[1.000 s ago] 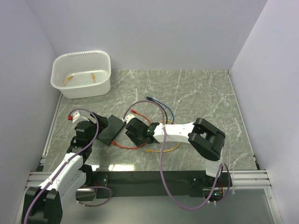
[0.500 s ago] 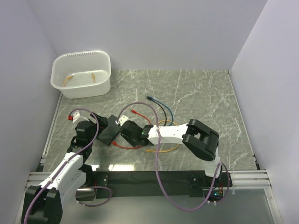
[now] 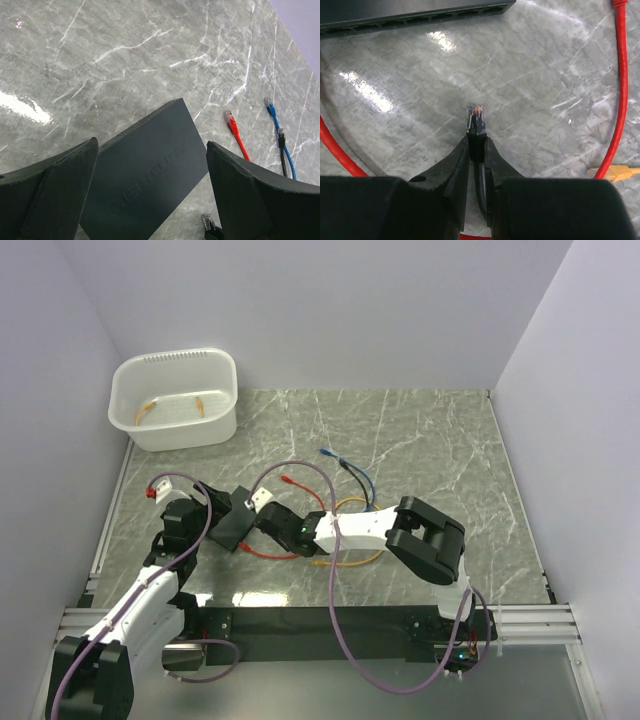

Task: Insert the plug into the switch port

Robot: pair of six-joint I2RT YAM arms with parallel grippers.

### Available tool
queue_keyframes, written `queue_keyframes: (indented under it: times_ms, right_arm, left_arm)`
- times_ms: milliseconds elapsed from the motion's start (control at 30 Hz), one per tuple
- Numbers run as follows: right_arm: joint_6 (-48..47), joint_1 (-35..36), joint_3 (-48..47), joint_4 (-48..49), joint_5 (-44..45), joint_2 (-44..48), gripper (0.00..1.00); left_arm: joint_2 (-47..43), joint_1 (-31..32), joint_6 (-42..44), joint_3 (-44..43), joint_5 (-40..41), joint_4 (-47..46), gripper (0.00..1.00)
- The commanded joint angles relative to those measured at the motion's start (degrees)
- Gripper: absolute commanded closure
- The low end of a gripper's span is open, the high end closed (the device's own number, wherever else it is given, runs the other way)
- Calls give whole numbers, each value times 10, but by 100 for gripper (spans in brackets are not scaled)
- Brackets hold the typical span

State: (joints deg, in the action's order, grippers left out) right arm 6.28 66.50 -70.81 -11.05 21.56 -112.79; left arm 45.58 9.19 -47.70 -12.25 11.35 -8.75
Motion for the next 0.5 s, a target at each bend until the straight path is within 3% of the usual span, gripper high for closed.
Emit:
queue_keyframes:
  times_ms: [0, 300, 467]
  right_arm:
    - [0, 2, 29, 16, 13, 18, 97]
    - [0, 2, 97, 110, -56, 119, 100]
    - [-16, -9, 130, 158, -131, 176, 100]
  left_arm:
    - [3, -3, 0, -26, -3, -16, 5]
    - [18, -3, -3, -69, -22, -14, 5]
    - [6, -3, 9, -52, -91, -93, 6]
